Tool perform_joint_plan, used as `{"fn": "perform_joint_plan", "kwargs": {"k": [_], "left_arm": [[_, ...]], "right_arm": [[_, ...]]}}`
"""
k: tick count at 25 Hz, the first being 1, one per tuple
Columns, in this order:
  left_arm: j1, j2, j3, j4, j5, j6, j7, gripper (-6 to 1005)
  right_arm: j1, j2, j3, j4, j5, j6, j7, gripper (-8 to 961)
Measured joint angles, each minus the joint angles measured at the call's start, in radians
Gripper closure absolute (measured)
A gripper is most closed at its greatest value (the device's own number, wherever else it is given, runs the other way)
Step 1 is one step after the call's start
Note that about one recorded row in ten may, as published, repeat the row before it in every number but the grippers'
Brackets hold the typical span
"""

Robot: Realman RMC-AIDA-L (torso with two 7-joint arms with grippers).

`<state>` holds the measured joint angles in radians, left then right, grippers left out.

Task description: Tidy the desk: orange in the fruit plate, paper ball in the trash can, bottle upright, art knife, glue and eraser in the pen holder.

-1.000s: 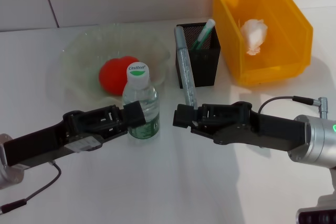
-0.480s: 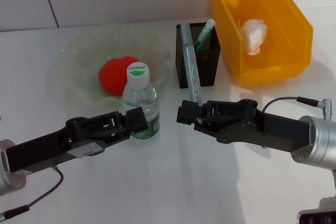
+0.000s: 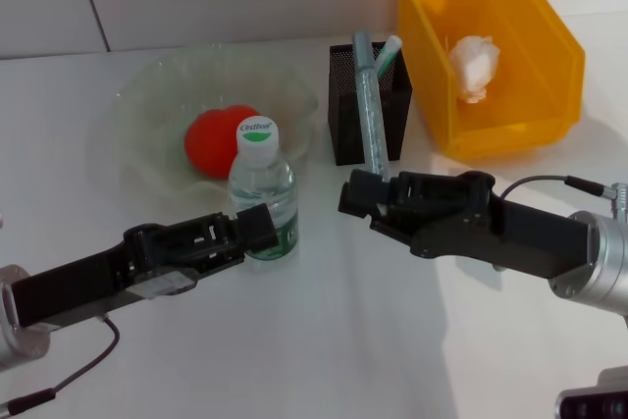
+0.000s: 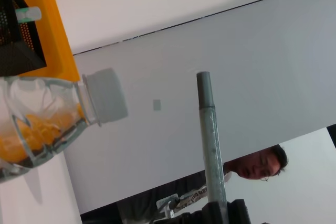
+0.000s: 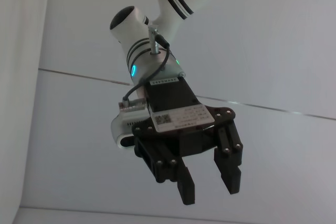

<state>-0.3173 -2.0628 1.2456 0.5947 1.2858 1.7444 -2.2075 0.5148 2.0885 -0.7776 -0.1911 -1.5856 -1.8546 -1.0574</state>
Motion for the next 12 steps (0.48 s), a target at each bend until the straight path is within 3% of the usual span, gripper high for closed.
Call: {"fn": "perform_joint_plan", "kwargs": {"k": [12], "left_arm": [[0.006, -0.003, 0.0, 0.001, 0.008, 0.002, 0.0, 632]], "right_arm": [[-0.008, 0.0, 0.002, 0.001, 0.005, -0.001, 0.01, 789]]}}
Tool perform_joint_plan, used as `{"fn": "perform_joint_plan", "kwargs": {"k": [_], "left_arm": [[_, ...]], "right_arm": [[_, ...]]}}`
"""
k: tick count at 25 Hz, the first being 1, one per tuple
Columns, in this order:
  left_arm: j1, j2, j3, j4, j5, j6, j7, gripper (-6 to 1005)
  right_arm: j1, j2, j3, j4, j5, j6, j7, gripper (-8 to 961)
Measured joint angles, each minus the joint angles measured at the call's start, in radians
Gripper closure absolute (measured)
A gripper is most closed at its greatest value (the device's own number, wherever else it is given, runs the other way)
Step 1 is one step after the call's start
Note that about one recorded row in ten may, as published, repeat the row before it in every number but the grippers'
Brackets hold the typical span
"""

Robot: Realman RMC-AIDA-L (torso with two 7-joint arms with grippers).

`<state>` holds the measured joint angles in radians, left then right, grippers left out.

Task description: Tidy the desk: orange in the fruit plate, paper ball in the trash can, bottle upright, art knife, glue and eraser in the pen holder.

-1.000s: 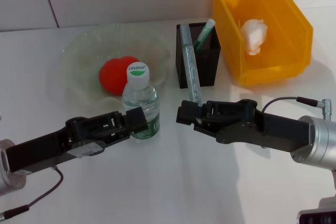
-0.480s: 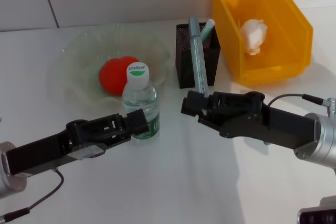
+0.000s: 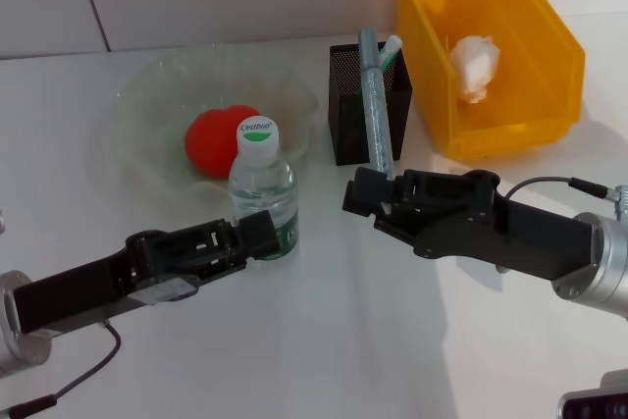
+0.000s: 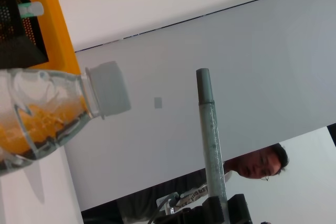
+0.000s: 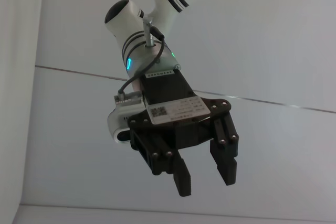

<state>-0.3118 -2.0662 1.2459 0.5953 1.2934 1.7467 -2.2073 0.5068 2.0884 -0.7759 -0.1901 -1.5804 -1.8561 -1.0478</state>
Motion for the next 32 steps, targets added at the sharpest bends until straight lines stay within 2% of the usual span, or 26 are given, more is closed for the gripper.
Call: {"fn": "perform_joint_plan", "kwargs": {"k": [23, 32], "left_arm": [[0.005, 0.001, 0.014, 0.0, 0.0, 0.005, 0.031, 631], [0.007, 0.002, 0.023, 0.0, 0.0, 0.022, 0.067, 630]], "right_arm": [[0.01, 0.001, 0.024, 0.036, 0.074, 0.017, 0.028, 789], [0.028, 0.002, 0.029, 0.091, 0.134, 0.037, 0.046, 789]]}}
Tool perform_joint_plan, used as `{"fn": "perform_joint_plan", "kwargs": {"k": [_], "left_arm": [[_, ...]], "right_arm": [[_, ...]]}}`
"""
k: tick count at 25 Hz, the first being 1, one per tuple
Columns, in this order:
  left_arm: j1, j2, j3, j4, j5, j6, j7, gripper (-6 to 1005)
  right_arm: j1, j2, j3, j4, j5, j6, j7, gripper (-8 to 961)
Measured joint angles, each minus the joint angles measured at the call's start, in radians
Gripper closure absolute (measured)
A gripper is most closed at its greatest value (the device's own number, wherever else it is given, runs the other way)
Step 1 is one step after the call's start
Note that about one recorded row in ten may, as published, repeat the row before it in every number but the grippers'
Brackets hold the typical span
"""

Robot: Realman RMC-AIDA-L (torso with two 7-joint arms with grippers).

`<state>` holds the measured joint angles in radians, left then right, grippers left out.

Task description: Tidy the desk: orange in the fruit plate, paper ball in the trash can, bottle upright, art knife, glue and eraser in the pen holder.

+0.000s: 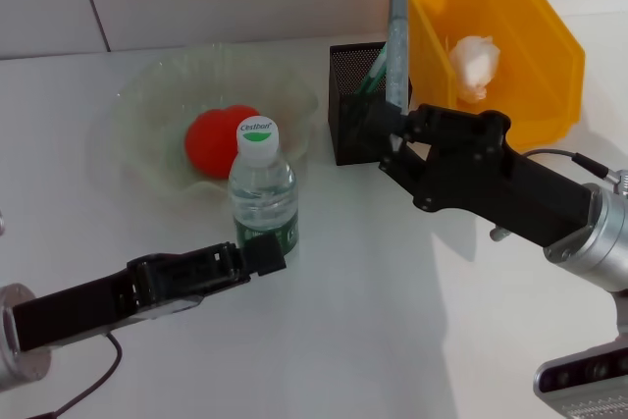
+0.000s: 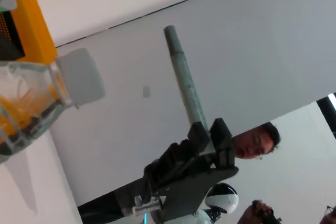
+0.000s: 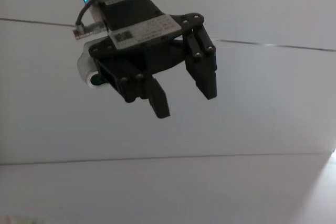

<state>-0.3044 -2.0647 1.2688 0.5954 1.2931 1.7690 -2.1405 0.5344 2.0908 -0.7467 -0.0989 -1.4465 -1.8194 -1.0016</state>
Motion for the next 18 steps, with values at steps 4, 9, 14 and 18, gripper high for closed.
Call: {"fn": "perform_joint_plan", "kwargs": {"k": [4, 9, 14, 18], "left_arm": [[0.007, 0.0, -0.007, 0.006, -0.004, 0.019, 0.054, 630], [0.011, 0.0, -0.009, 0.019, -0.005, 0.021, 0.075, 630], [0.01, 0.0, -0.011, 0.027, -0.004, 0.022, 0.116, 630], [0.005, 0.0, -0.01, 0.028, 0.0, 0.023, 0.141, 630]], "right_arm": [[0.005, 0.0, 0.013, 0.019, 0.003, 0.005, 0.007, 789], [0.009, 0.0, 0.018, 0.044, 0.015, 0.011, 0.012, 789], [0.017, 0.0, 0.037, 0.076, 0.026, 0.022, 0.017, 789], [0.022, 0.0, 0.057, 0.089, 0.026, 0.039, 0.038, 789]]}}
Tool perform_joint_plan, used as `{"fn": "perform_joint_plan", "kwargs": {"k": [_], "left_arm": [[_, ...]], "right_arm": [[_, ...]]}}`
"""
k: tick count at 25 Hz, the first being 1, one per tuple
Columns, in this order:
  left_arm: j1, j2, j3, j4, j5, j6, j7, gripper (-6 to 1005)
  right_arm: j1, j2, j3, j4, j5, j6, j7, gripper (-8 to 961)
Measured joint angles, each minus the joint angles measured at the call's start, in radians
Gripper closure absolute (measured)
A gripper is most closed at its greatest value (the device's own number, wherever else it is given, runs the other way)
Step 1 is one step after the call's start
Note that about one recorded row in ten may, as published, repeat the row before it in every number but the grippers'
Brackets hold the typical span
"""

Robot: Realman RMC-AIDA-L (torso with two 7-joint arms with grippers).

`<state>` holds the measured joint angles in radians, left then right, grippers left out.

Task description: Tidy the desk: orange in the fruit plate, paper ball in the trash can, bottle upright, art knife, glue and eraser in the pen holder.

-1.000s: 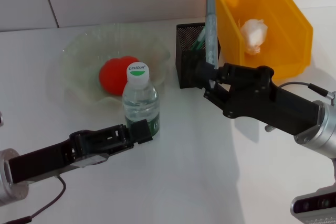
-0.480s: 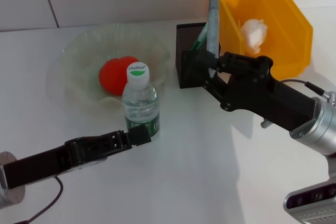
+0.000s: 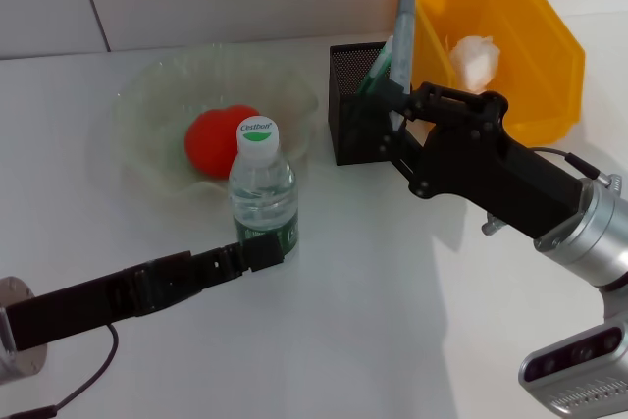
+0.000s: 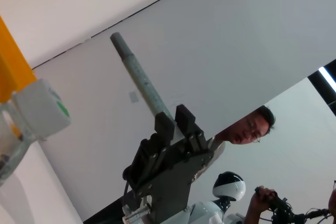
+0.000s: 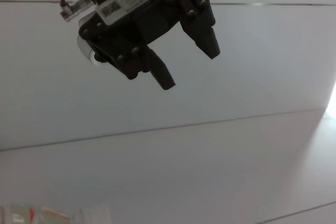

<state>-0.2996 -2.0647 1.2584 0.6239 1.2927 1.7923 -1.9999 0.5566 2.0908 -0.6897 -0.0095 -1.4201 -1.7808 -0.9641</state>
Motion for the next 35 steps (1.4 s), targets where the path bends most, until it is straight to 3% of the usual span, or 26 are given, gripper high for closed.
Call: {"fn": "perform_joint_plan", "kwargs": {"k": [16, 29, 35], "left_arm": [[0.006, -0.002, 0.004, 0.078, 0.052, -0.013, 0.192, 629], [0.035, 0.0, -0.036, 0.091, 0.054, -0.042, 0.555, 628], [0.04, -0.001, -0.029, 0.086, 0.054, -0.087, 0.636, 628]], "right_arm": [[0.041, 0.002, 0.06, 0.048, 0.001, 0.056, 0.076, 789], [0.068, 0.003, 0.128, 0.08, 0.001, 0.09, 0.249, 789], [0.084, 0.003, 0.172, 0.11, 0.0, 0.14, 0.318, 789]]}}
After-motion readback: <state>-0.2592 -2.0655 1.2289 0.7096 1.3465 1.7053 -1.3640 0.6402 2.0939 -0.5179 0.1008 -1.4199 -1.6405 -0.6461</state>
